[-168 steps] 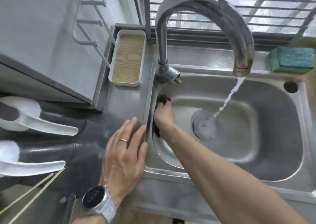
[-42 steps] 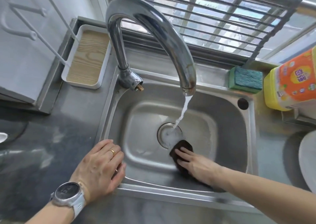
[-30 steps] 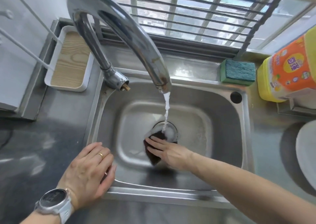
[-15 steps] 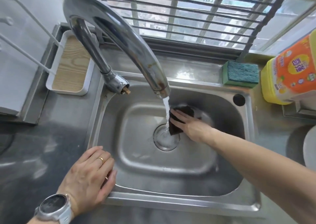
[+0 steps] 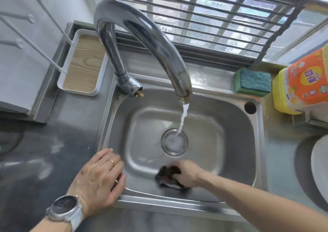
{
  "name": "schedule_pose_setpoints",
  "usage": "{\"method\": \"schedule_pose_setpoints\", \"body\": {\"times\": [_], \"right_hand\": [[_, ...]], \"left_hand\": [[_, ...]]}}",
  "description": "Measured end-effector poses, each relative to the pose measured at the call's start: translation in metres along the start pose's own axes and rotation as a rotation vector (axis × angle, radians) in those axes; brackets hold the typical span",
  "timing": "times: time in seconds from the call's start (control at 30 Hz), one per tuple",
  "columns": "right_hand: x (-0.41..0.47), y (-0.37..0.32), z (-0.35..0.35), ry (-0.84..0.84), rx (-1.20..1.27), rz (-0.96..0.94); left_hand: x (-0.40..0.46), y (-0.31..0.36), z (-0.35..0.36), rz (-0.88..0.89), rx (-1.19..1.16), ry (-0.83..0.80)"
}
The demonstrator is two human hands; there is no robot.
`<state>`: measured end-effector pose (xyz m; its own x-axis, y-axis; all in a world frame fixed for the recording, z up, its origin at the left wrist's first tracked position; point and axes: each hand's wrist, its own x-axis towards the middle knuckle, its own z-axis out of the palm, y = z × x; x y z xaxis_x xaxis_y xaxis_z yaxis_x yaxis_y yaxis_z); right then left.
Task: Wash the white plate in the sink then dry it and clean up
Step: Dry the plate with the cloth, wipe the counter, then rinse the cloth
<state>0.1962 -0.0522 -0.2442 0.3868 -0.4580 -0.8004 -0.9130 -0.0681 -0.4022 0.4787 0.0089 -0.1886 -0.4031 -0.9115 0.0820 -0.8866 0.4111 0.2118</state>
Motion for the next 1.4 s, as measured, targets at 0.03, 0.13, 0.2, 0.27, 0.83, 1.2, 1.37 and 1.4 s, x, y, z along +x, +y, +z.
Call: {"method": "schedule_pose_setpoints", "body": {"times": [0.03, 0.13, 0.2, 0.27, 0.83, 1.2, 1.37, 1.4], "right_hand": [[0.012, -0.017, 0.009, 0.056, 0.049, -0.096], [0.049, -0.064, 0.029, 0.299, -0.098, -0.358], [0.067, -0.077, 0.027, 0.411, -0.253, -0.436], [0.069, -0.066, 0.026, 0.417, -0.314, -0.418], [0.052, 0.077, -0.126, 0.451, -1.030, -0.410], [-0.031, 0.090, -0.055, 0.076, -0.806, 0.123], [-0.041, 0.038, -0.006, -0.009, -0.279, 0.228], [-0.036, 0.023, -0.004, -0.014, -0.192, 0.219]], "left_hand": [[0.000, -0.001, 0.000, 0.004, 0.004, -0.001], [-0.002, -0.001, 0.000, 0.011, 0.018, 0.001], [-0.001, -0.001, 0.001, 0.016, 0.022, 0.008], [0.000, -0.003, 0.001, 0.021, 0.021, 0.008], [-0.001, -0.004, 0.003, 0.025, 0.036, 0.017], [0.002, 0.001, -0.001, 0.016, 0.046, -0.021], [0.001, -0.001, -0.001, -0.001, 0.032, -0.041], [0.001, 0.000, -0.001, -0.003, 0.027, -0.041]]}}
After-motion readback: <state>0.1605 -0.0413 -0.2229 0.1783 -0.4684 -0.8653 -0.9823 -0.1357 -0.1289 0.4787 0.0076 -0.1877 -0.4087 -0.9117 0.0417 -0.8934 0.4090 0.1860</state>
